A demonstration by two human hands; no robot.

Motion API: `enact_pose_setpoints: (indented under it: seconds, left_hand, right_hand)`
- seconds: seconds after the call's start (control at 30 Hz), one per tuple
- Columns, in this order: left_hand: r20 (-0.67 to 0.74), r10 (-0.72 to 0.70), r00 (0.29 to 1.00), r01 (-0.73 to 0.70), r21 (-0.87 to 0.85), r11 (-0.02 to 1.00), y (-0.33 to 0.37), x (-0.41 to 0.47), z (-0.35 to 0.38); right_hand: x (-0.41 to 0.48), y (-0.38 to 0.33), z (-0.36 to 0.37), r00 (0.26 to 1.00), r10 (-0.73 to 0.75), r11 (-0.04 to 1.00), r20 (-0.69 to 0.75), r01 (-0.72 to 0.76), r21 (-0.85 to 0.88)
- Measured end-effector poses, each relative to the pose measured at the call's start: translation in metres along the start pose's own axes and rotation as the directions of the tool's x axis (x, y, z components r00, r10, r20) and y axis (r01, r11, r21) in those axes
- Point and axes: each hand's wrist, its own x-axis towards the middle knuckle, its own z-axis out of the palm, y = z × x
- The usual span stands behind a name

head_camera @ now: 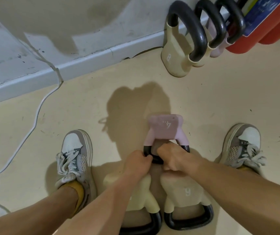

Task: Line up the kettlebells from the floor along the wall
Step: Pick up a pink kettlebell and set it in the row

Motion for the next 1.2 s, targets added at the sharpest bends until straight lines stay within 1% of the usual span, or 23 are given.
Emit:
enact_pose_setpoints:
  seconds: [0.03,0.07,0.1,0.13,0.17,0.2,0.27,0.3,0.37,0.43,0.5,0.57,0.6,0.63,0.7,0.73,0.83,0.93,0.97,1.03,1.07,1.13,1.2]
  left_hand:
    - [-0.028,-0.069,0.997,0.064,-0.167,0.984,0.000,0.001,-0.004]
    - [-0.030,-0.146,0.989,0.124,-0.372,0.920,0.001,0.002,-0.009]
    - [0.014,-0.217,0.976,0.188,-0.555,0.810,0.003,0.004,-0.015]
    - [0.089,-0.251,0.964,0.245,-0.668,0.702,0.007,0.006,-0.022]
    - [0.167,-0.238,0.957,0.283,-0.726,0.627,0.011,0.007,-0.030]
    - [0.222,-0.186,0.957,0.289,-0.771,0.568,0.017,0.009,-0.036]
    - [0.239,-0.031,0.970,0.226,-0.857,0.464,0.035,0.014,-0.049]
    - [0.219,0.040,0.975,0.180,-0.880,0.440,0.046,0.017,-0.054]
    - [0.189,0.146,0.971,0.106,-0.888,0.448,0.067,0.020,-0.062]
    - [0.170,0.206,0.964,0.045,-0.865,0.500,0.088,0.024,-0.063]
    - [0.142,0.229,0.963,-0.006,-0.839,0.544,0.107,0.024,-0.061]
    - [0.125,0.220,0.967,-0.018,-0.833,0.553,0.127,0.021,-0.056]
    - [0.124,0.204,0.971,-0.008,-0.837,0.547,0.138,0.020,-0.053]
    - [0.126,0.186,0.974,0.007,-0.845,0.535,0.147,0.021,-0.050]
    - [0.134,0.183,0.974,0.024,-0.864,0.503,0.163,0.025,-0.045]
    - [0.139,0.193,0.971,0.027,-0.871,0.491,0.168,0.028,-0.043]
    - [0.136,0.193,0.972,0.031,-0.884,0.466,0.174,0.033,-0.041]
    - [0.080,0.155,0.985,0.005,-0.902,0.432,0.178,0.036,-0.039]
    - [0.057,0.153,0.987,-0.017,-0.896,0.443,0.181,0.038,-0.041]
    - [0.016,0.157,0.988,-0.067,-0.859,0.507,0.188,0.043,-0.049]
    - [-0.009,0.159,0.987,-0.093,-0.841,0.533,0.191,0.047,-0.052]
    - [-0.048,0.143,0.989,-0.120,-0.827,0.549,0.197,0.051,-0.062]
    - [-0.062,0.110,0.992,-0.109,-0.859,0.499,0.198,0.060,-0.071]
  right_hand:
    - [-0.001,-0.002,-0.004,1.000,-0.005,0.998,-0.017,0.006,0.065]
    - [0.001,-0.006,-0.005,0.999,-0.004,0.991,-0.051,0.011,0.131]
    - [0.003,-0.011,-0.007,0.995,0.009,0.975,-0.101,0.014,0.224]
    - [0.005,-0.018,-0.011,0.987,0.018,0.938,-0.161,0.038,0.344]
    - [0.007,-0.025,-0.019,0.976,0.030,0.882,-0.213,0.075,0.466]
    - [0.009,-0.030,-0.030,0.966,0.054,0.817,-0.252,0.103,0.568]
    - [0.008,-0.034,-0.058,0.956,0.118,0.687,-0.269,0.117,0.717]
    - [0.005,-0.031,-0.072,0.954,0.144,0.636,-0.264,0.115,0.763]
    - [-0.004,-0.018,-0.094,0.959,0.190,0.571,-0.210,0.066,0.818]
    - [-0.016,-0.002,-0.109,0.969,0.198,0.528,-0.146,0.020,0.849]
    - [-0.030,0.014,-0.117,0.971,0.193,0.537,-0.138,0.013,0.844]
    - [-0.041,0.027,-0.115,0.959,0.237,0.530,-0.153,0.004,0.848]
    - [-0.044,0.032,-0.112,0.937,0.302,0.510,-0.178,-0.001,0.860]
    - [-0.044,0.036,-0.107,0.894,0.393,0.494,-0.217,-0.006,0.869]
    - [-0.040,0.042,-0.100,0.778,0.545,0.479,-0.312,0.016,0.878]
    - [-0.037,0.044,-0.098,0.739,0.581,0.465,-0.341,0.042,0.884]
    - [-0.029,0.047,-0.099,0.700,0.626,0.391,-0.344,0.100,0.915]
    - [-0.020,0.043,-0.093,0.671,0.671,0.310,-0.315,0.132,0.941]
    - [-0.016,0.041,-0.092,0.658,0.693,0.256,-0.295,0.158,0.954]
    - [-0.009,0.040,-0.096,0.628,0.740,0.143,-0.242,0.205,0.968]
    - [-0.006,0.041,-0.101,0.617,0.755,0.115,-0.223,0.211,0.971]
    - [-0.003,0.043,-0.113,0.624,0.741,0.152,-0.248,0.205,0.967]
    - [0.000,0.042,-0.129,0.652,0.686,0.275,-0.322,0.178,0.945]
